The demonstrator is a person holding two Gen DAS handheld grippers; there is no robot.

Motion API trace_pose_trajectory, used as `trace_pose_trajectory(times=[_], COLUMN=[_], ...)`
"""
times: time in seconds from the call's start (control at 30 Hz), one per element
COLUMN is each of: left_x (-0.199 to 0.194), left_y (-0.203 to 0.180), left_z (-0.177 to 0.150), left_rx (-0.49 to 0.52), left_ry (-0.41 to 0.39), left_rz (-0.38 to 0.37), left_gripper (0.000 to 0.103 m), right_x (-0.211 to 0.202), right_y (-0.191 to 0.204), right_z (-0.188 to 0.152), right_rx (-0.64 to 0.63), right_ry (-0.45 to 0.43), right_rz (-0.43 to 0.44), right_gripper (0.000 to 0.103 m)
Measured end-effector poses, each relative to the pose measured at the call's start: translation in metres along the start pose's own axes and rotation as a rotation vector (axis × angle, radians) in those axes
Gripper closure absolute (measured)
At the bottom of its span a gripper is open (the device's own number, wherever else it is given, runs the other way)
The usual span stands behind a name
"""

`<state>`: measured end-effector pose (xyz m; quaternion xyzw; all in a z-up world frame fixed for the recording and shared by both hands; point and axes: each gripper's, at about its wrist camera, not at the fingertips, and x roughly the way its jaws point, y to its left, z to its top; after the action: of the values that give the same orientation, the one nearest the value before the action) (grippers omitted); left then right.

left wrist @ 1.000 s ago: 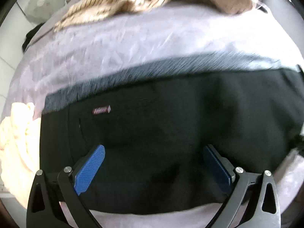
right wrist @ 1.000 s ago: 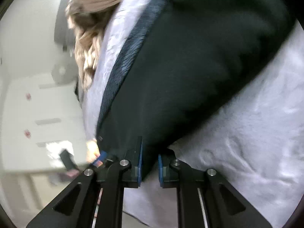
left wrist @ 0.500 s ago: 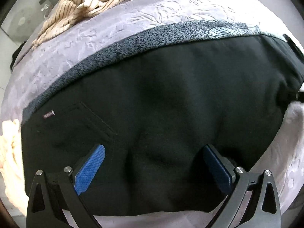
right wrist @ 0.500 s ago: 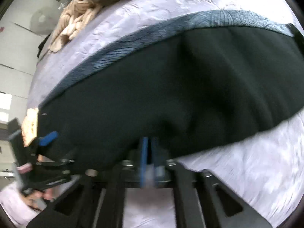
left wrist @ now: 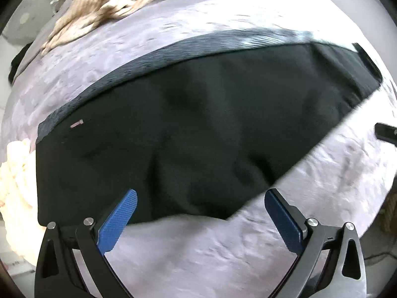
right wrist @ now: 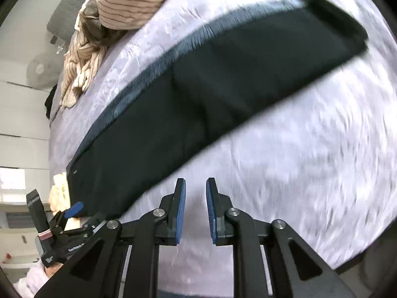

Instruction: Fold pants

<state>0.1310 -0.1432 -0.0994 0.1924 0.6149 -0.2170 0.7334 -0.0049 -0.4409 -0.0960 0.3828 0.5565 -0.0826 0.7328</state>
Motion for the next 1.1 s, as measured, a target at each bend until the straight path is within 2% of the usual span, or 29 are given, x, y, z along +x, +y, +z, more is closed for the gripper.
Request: trace_pose_trajectory(times=[0.13,0.3,0.37,0.43,0.53,1.1], left_x=[-0.011,-0.018,-0.02,-0.016,-0.013,-0.007], left_y=[-0.029,-0.053,-0.062,-0.066,-0.078,-0.167], left_z=[0.007,0.02,0.018,0.02,0.024,0.062], left_rx=[0.027,0.08,0.075,0.072,0.084,0.089], left_ry=[-0.006,-0.019,-0.013,-0.003,0.005,0.026], left_rz=[-0.035,-0.043,-0.048,-0.049,-0.042,-0.013], left_gripper=[0.0,0.0,0.0,0.0,0.0,0.0], right_x=[0.0,-0.005,-0.009,-0.014,-0.02,-0.034], right_y=[-0.018,-0.035,-0.041,-0.047,-0.055,-0.121], right_z=[-0.019,-0.026,-0.025,-0.022,-0.019,0.023], right_rx=[0.072,0.118,0.131,0.144,0.152,0.167], right_ry=[0.037,0.048,0.043,0.033,0.023,0.066], right_rz=[0.036,0.038,0.041,0.044,0.048,0.083], right_gripper=[0.084,0.084,0.08,0.068,0.059,0.058])
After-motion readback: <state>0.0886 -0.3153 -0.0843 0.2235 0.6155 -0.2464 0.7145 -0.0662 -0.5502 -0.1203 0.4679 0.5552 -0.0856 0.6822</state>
